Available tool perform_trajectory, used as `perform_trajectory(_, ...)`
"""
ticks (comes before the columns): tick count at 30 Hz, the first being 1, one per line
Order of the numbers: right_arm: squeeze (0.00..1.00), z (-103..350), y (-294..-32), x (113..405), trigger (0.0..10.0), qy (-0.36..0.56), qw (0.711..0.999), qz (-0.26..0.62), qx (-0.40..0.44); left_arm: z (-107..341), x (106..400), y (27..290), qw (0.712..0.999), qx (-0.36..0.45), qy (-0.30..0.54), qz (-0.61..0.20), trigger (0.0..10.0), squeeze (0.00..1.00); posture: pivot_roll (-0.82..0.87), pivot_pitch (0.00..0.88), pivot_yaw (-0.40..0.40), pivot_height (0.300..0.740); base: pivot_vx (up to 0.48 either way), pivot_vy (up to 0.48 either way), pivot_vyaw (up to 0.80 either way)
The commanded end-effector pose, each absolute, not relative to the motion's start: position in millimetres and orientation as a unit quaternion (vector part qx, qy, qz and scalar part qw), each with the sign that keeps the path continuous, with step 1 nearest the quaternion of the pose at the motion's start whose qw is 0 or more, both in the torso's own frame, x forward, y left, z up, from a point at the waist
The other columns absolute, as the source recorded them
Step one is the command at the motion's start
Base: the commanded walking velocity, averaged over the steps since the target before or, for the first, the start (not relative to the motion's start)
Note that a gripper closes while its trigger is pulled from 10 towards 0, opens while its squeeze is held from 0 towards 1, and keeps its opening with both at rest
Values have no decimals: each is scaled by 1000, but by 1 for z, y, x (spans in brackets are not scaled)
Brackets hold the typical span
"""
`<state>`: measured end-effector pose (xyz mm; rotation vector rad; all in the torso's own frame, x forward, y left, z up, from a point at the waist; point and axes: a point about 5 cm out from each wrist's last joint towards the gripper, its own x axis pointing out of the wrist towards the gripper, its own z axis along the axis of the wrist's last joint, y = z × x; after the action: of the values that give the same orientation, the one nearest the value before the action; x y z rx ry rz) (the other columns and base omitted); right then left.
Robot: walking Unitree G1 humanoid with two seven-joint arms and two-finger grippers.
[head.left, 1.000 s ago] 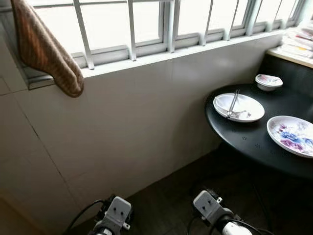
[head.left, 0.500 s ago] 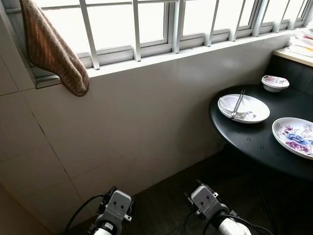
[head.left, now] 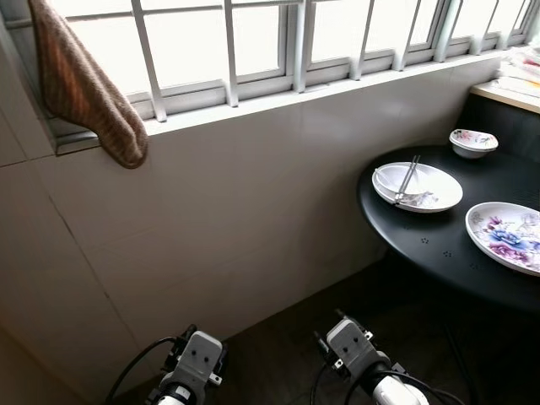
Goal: Kitchen organization
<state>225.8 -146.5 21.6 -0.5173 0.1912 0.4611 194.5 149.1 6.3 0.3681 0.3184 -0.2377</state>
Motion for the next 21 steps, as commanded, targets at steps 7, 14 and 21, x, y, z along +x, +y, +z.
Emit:
perform_trajectory(7, 0, 31, -144, 228, 10000, 49, 929, 224, -292, 7, 196, 147, 966, 175, 153, -117, 10000, 0, -45, 0, 23, 740, 0, -428, 0)
perform_trajectory(14, 0, 40, -144, 230, 10000, 12, 925, 210, -315, 7, 196, 147, 966, 174, 152, -117, 10000, 0, -46, 0, 23, 740, 0, -414, 0)
perform_trajectory(21, 0, 41, -146, 231, 10000, 12, 930, 197, -309, 7, 197, 147, 966, 174, 152, -117, 10000, 0, -47, 0, 22, 740, 0, -363, 0)
